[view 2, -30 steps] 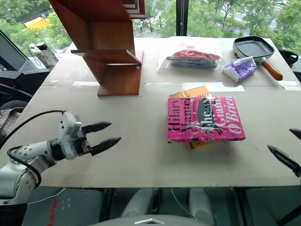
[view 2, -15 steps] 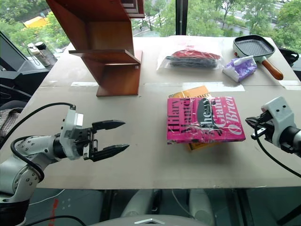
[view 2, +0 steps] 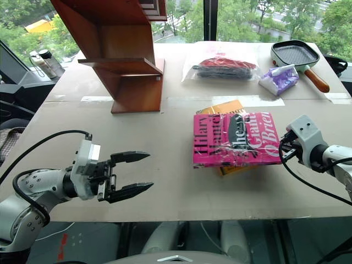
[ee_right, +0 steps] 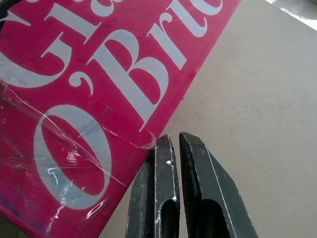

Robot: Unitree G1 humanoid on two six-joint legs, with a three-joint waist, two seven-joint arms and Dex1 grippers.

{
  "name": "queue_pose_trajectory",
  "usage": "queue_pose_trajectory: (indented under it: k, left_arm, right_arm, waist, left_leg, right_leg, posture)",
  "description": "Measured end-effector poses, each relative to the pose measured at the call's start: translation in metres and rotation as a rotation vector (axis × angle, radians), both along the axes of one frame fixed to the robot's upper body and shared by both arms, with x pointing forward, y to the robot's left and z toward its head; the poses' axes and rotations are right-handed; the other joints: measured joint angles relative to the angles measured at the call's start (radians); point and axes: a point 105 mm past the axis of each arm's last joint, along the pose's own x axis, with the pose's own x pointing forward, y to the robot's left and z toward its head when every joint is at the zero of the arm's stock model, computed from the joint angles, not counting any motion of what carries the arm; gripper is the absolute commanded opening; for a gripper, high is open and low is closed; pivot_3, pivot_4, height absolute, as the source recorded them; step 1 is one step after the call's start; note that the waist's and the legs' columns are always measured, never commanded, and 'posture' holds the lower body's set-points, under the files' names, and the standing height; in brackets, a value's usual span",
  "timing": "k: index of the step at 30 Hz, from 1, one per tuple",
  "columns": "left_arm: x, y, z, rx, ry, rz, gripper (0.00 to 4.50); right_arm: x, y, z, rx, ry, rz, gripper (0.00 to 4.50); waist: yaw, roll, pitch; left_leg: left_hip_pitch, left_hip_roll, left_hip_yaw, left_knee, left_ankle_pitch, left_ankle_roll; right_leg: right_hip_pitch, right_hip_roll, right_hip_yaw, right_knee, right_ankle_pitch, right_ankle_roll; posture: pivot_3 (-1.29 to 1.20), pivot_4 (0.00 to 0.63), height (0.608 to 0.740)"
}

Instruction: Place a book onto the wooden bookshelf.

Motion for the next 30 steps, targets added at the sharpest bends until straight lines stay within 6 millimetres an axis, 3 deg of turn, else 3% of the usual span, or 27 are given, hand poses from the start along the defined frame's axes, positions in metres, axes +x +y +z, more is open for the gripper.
queue_pose_trajectory:
  k: [13,16,22,25,30]
  left_arm:
    - [-0.009,-0.01,-0.012,-0.019,0.064,0.02,4.5]
    - [-0.01,-0.014,-0.016,-0.06,0.152,0.054,4.5]
    - [-0.004,-0.027,-0.035,-0.254,0.492,0.187,4.5]
    - [-0.002,-0.034,-0.05,-0.368,0.7,0.249,4.5]
    - [-0.002,-0.052,-0.063,-0.568,1.029,0.301,4.5]
  right_arm:
    - [0.004,0.033,-0.003,0.051,0.007,0.023,0.06]
    - [0.003,0.034,-0.003,0.045,0.002,0.025,0.06]
    - [-0.012,0.02,0.005,0.067,-0.101,0.097,0.06]
    - [-0.032,0.012,0.012,0.116,-0.123,0.157,0.77]
    - [-0.07,0.013,0.037,0.248,-0.184,0.302,3.24]
  waist:
    - [0.001,0.0,0.0]
    - [0.001,0.0,0.0]
    - [0.007,0.0,0.0]
    - [0.007,0.0,0.0]
    - [0.006,0.0,-0.001]
  left_leg:
    - [0.0,0.0,0.0,0.0,0.0,0.0]
    - [0.0,0.0,0.0,0.0,0.0,0.0]
    - [0.0,0.0,-0.001,0.001,0.0,0.0]
    - [0.0,0.0,-0.001,0.0,0.0,0.0]
    - [0.003,0.0,-0.001,0.001,0.0,0.0]
  right_leg:
    - [0.0,0.0,0.0,0.0,0.0,0.0]
    - [0.0,0.0,0.0,0.0,0.0,0.0]
    - [0.0,0.0,0.0,0.001,0.0,0.0]
    - [0.0,0.0,-0.001,0.001,0.0,0.0]
    - [0.001,-0.001,0.001,0.003,0.0,0.0]
  posture:
    - [0.0,0.15,0.74]
    - [0.0,0.15,0.74]
    - [0.0,0.15,0.74]
    - [0.0,0.15,0.74]
    - [0.0,0.15,0.74]
